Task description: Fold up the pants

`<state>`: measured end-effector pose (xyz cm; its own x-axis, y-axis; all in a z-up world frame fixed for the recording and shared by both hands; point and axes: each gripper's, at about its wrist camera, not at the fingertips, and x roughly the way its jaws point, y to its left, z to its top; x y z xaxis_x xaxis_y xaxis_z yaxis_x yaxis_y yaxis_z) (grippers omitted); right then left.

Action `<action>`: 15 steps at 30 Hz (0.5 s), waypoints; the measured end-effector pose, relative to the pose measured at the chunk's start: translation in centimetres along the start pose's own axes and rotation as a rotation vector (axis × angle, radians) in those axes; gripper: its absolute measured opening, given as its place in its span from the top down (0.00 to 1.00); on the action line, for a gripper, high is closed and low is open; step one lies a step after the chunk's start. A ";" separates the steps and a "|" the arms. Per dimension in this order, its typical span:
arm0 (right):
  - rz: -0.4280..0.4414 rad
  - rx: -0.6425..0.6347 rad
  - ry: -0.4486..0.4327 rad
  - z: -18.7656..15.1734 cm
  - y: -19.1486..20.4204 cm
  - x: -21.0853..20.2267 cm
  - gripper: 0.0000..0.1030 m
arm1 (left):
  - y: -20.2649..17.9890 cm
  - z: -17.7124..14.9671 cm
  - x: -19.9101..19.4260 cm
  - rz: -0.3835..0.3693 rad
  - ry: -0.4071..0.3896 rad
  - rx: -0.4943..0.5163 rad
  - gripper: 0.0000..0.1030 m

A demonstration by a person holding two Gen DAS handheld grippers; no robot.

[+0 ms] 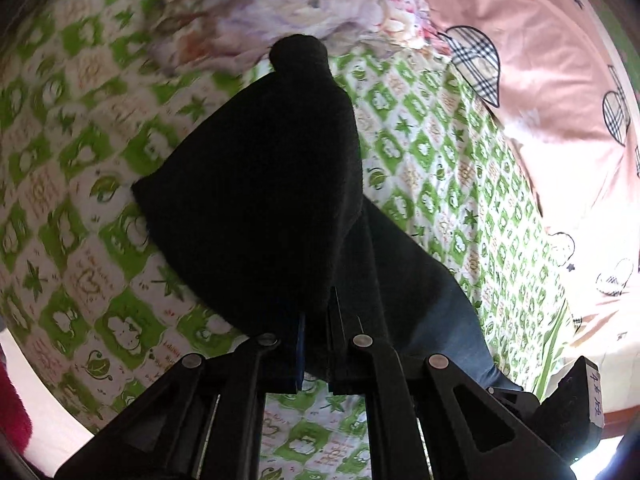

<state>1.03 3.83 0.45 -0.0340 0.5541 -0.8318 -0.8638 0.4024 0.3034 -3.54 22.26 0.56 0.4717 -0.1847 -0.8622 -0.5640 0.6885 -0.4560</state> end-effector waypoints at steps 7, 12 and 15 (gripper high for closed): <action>-0.011 0.005 0.056 -0.1 0.1 1.6 0.94 | 2.6 -0.8 0.9 0.004 0.004 -0.038 0.94; 0.003 0.041 0.082 0.0 -0.4 2.3 0.90 | 4.2 -0.9 1.4 0.012 0.018 -0.065 0.93; 0.005 0.058 0.092 0.1 -0.5 2.4 0.90 | 4.3 -0.8 1.3 0.030 0.013 -0.050 0.90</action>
<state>1.48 5.06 -1.68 -0.0870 0.4881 -0.8684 -0.8331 0.4424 0.3321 -5.89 24.39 -2.69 0.4450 -0.1737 -0.8786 -0.6112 0.6581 -0.4397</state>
